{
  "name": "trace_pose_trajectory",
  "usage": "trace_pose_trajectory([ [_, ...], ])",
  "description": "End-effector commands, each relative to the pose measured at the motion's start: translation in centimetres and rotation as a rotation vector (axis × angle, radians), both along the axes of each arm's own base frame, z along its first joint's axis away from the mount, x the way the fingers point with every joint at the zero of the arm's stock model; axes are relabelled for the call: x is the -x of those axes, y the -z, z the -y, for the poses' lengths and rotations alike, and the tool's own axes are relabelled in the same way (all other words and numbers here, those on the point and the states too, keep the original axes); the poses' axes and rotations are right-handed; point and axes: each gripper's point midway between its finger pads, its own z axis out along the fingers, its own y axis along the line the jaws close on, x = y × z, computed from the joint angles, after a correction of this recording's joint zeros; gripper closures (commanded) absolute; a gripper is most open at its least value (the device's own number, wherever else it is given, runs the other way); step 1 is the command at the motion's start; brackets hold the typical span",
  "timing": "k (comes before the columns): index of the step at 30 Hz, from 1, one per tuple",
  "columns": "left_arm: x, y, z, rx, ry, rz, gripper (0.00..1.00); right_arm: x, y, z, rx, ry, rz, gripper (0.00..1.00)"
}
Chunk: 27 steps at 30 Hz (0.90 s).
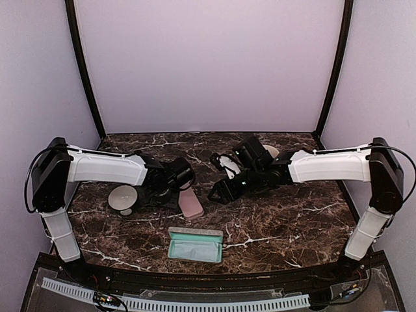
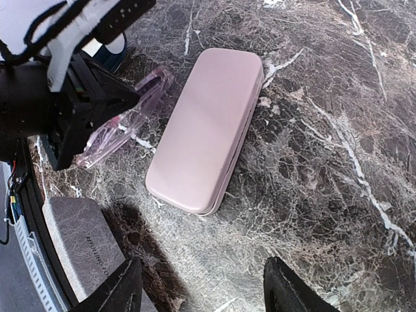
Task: Organize the sunglasses
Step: Pick up the sunglasses from the center of the board, then place the sunglasses in the sunglasses case.
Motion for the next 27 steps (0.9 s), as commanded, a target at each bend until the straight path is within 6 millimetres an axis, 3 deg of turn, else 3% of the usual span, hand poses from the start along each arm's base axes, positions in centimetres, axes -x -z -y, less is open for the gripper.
trace_pose_trajectory([
  [1, 0.2, -3.4, -0.6, -0.142, 0.088, 0.040, 1.00, -0.7, -1.2, -0.3, -0.030, -0.003, 0.014, 0.36],
  [5, 1.5, -6.4, 0.4, -0.212, 0.169, 0.119, 1.00, -1.1, -2.1, 0.0, -0.079, -0.003, -0.024, 0.36],
  [9, 3.9, -9.3, 1.6, -0.262, 0.225, 0.199, 1.00, -1.9, -3.2, 1.0, -0.122, 0.030, -0.059, 0.36],
  [17, 7.6, -13.9, 1.2, -0.338, 0.265, 0.340, 1.00, -3.4, -4.0, 3.5, -0.132, 0.118, -0.061, 0.36],
  [18, 8.1, -14.3, 1.9, -0.345, 0.313, 0.358, 1.00, -3.5, -4.4, 3.7, -0.140, 0.123, -0.058, 0.36],
  [21, 10.0, -14.6, 5.1, -0.381, 0.495, 0.418, 1.00, -3.2, -2.5, 5.1, -0.109, 0.151, -0.095, 0.36],
  [23, 11.5, -14.5, 7.3, -0.411, 0.609, 0.448, 1.00, -3.1, -3.6, 5.8, -0.127, 0.164, -0.075, 0.36],
  [27, 14.6, -13.2, 11.2, -0.442, 0.831, 0.459, 1.00, -2.8, -3.9, 6.8, -0.123, 0.189, -0.057, 0.36],
])
